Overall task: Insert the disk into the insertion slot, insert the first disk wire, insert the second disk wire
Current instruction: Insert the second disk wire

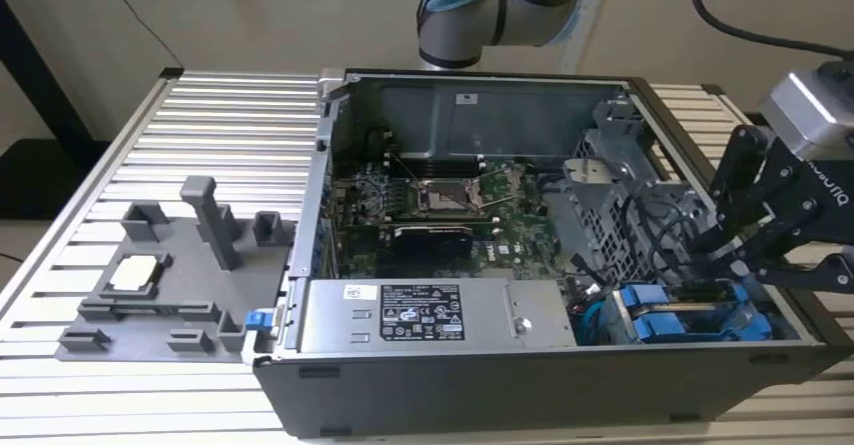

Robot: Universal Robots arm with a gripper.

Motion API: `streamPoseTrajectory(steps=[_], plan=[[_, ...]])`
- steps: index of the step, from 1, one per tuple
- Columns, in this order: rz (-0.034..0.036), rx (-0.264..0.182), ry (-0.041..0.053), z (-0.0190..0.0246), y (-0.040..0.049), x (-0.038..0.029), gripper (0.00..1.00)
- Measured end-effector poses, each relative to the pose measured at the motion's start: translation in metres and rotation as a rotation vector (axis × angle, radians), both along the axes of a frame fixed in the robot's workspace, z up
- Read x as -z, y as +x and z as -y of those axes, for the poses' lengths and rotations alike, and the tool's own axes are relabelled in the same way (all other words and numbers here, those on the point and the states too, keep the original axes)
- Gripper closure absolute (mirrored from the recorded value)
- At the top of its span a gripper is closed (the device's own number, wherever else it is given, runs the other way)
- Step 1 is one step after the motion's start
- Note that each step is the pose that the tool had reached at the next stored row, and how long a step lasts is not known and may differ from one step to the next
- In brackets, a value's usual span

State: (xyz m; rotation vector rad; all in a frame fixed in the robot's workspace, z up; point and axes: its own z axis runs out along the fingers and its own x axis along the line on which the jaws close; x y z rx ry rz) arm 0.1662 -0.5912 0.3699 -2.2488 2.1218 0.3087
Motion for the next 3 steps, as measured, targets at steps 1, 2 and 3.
streamPoseTrajectory(steps=[1,2,3], plan=[[0.0000,0.000,-0.0002,0.0000,0.0000,-0.0001,0.69],[0.0000,0.000,-0.0001,0.0000,0.0000,-0.0001,0.69],[0.0000,0.000,-0.0002,0.0000,0.0000,-0.0001,0.69]])
